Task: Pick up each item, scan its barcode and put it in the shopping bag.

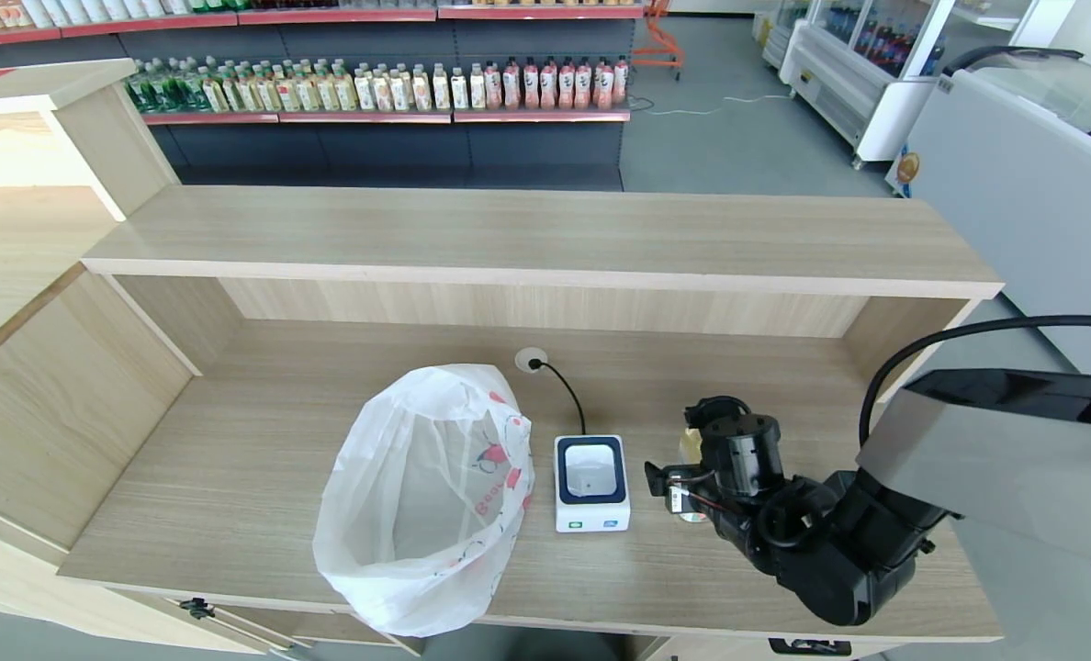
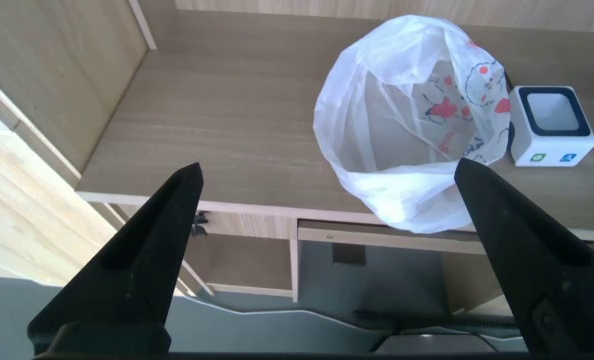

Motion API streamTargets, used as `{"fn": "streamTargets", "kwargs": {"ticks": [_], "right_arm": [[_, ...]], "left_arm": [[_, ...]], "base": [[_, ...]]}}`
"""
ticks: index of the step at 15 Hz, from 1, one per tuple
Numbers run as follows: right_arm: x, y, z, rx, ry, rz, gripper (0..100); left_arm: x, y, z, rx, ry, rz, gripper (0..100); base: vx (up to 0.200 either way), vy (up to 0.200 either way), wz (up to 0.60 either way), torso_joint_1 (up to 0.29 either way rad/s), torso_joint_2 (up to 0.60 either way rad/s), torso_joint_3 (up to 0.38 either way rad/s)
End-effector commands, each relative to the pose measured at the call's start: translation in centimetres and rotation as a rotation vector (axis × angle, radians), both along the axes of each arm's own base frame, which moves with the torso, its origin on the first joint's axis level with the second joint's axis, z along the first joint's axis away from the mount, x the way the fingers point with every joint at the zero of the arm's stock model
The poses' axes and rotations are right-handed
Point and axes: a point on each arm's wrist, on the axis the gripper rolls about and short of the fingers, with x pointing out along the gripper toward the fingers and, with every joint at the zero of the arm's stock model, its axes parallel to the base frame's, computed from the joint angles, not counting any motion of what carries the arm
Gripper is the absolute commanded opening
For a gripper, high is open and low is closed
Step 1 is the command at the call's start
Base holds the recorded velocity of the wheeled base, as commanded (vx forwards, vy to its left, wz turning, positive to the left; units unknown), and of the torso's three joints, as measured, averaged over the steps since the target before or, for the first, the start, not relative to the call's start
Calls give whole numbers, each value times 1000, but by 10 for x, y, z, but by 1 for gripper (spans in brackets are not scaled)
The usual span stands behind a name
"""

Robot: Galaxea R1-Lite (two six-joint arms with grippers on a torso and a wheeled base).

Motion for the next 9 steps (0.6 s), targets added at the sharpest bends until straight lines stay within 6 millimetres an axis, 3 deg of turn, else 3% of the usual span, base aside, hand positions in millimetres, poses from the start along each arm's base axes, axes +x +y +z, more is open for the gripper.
{"fn": "streamTargets", "kwargs": {"ticks": [1, 5, 6, 9], "right_arm": [[9, 5, -6, 5, -10, -1, 100], [15, 10, 2, 39, -45, 0, 100], [15, 9, 3, 40, -46, -1, 0], [14, 10, 8, 45, -57, 4, 0]], "left_arm": [[0, 0, 0, 0, 0, 0, 100], [0, 0, 0, 0, 0, 0, 100], [0, 0, 0, 0, 0, 0, 100], [0, 0, 0, 0, -1, 0, 100]], "base": [[0, 0, 0, 0, 0, 0], [0, 0, 0, 0, 0, 0], [0, 0, 0, 0, 0, 0], [0, 0, 0, 0, 0, 0]]}}
